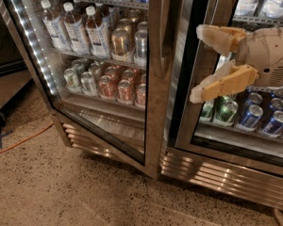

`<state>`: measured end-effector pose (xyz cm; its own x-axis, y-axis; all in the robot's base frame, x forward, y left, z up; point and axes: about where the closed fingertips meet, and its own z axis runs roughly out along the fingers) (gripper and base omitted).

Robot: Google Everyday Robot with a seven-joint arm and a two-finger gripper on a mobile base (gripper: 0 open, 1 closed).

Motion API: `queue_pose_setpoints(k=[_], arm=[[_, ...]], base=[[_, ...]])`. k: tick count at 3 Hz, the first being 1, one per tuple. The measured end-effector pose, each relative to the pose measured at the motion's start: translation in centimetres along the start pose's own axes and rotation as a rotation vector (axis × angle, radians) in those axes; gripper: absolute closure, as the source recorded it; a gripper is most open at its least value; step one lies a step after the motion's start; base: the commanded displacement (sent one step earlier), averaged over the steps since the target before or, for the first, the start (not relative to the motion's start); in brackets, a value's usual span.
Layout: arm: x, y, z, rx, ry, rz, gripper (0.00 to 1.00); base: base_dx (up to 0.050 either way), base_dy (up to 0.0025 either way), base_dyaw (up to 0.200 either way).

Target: Open left fridge door

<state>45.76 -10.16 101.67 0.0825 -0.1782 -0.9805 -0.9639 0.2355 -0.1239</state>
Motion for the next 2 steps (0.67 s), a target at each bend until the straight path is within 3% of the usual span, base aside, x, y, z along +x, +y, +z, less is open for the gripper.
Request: queue_pose_setpoints(k=[2], arm=[[0.0,0.0,0.01,0.0,0.0,0.0,0.42]], base=[[0.0,0.0,0.0]])
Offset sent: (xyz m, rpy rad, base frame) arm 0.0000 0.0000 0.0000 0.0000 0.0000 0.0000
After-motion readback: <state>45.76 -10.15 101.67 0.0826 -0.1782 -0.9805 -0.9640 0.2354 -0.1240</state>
